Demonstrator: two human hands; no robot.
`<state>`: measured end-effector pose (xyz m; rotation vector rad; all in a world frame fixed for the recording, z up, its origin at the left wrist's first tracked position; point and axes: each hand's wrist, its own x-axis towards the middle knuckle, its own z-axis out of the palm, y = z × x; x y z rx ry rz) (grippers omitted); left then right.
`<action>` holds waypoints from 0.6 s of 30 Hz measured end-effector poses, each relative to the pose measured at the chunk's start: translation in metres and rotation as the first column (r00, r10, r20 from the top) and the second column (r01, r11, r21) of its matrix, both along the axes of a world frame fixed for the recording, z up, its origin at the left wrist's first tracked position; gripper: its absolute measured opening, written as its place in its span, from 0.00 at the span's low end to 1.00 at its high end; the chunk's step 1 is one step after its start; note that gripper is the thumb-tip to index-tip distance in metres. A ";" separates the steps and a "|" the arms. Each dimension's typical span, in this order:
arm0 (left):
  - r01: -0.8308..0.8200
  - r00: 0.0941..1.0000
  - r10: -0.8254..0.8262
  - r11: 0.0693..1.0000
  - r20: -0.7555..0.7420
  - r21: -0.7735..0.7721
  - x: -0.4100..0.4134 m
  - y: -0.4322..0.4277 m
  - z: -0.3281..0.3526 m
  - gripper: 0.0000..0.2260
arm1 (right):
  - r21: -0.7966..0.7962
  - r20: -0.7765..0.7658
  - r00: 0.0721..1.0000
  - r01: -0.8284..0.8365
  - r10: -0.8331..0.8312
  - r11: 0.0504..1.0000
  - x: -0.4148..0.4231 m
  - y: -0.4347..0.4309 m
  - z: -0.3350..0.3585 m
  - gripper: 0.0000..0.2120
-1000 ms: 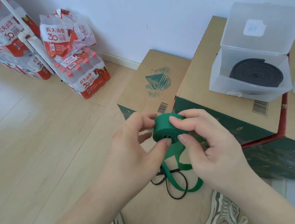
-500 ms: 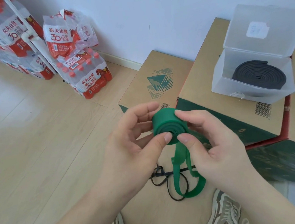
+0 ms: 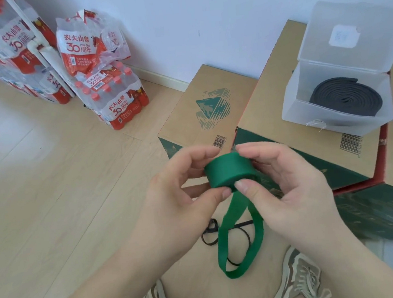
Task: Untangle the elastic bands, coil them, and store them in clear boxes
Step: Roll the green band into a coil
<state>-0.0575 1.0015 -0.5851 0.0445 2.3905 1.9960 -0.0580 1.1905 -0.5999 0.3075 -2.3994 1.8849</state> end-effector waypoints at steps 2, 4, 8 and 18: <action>-0.007 1.000 0.004 0.993 0.029 0.117 -0.001 0.000 0.004 0.25 | -0.017 -0.002 1.000 -0.027 0.027 0.999 0.000 0.001 0.002 0.23; -0.015 0.998 0.002 0.972 0.057 0.235 -0.004 -0.002 0.005 0.27 | 0.021 -0.053 0.997 -0.057 0.058 0.998 -0.001 0.001 0.003 0.23; 0.007 1.000 -0.007 0.999 -0.002 0.040 -0.003 -0.002 -0.002 0.29 | 0.214 -0.167 0.984 -0.020 0.057 0.977 -0.002 -0.001 -0.001 0.22; 0.014 0.995 -0.014 1.000 -0.096 0.005 0.002 0.000 -0.002 0.24 | -0.031 0.033 0.997 0.064 -0.063 0.997 0.001 0.001 0.005 0.22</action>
